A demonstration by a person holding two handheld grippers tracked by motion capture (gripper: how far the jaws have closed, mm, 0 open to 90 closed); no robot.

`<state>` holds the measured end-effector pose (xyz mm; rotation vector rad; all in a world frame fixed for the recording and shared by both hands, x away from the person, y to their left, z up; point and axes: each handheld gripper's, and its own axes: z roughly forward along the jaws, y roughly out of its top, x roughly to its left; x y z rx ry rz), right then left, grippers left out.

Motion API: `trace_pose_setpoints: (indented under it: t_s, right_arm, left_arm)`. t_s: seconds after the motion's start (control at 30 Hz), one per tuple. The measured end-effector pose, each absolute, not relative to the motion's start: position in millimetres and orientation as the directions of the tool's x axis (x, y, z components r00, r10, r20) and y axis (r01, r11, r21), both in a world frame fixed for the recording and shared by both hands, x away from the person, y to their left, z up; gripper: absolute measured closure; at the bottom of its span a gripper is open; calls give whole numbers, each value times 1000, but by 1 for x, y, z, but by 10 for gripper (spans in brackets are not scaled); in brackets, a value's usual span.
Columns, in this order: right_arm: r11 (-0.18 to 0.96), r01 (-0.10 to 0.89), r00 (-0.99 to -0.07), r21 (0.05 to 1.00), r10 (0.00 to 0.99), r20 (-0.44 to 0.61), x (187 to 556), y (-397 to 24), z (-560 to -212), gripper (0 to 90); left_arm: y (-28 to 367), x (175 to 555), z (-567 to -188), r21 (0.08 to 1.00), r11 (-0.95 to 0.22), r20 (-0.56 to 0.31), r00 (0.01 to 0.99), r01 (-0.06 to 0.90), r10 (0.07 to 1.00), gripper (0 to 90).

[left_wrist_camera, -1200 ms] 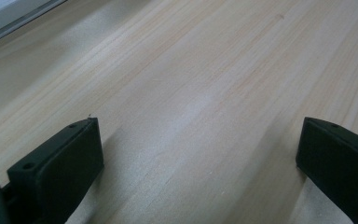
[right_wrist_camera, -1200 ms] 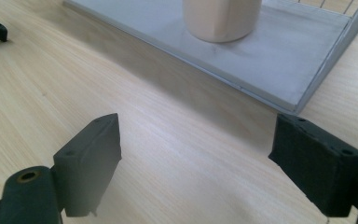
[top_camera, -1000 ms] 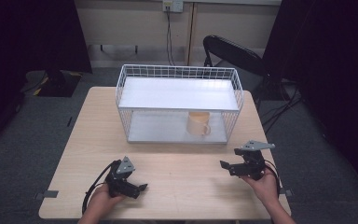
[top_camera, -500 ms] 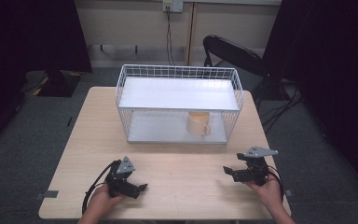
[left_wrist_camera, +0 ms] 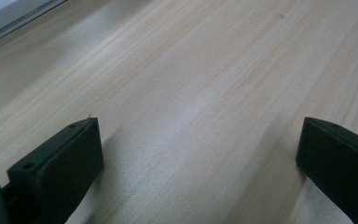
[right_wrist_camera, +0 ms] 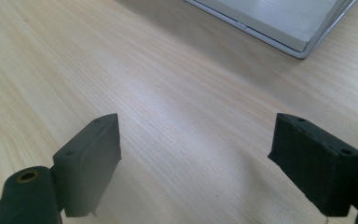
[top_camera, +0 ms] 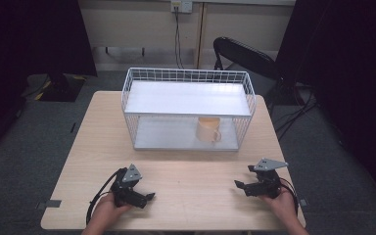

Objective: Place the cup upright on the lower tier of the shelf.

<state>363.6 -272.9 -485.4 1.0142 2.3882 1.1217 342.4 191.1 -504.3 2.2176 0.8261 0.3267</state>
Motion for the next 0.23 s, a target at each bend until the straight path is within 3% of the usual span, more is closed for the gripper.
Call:
trace_pose_setpoints:
  t_s: [0.23]
  right_arm:
    - [445, 460, -711, 769, 703, 18, 363, -270, -486, 153]
  left_arm:
    - [191, 342, -504, 716, -523, -17, 761, 462, 649, 0]
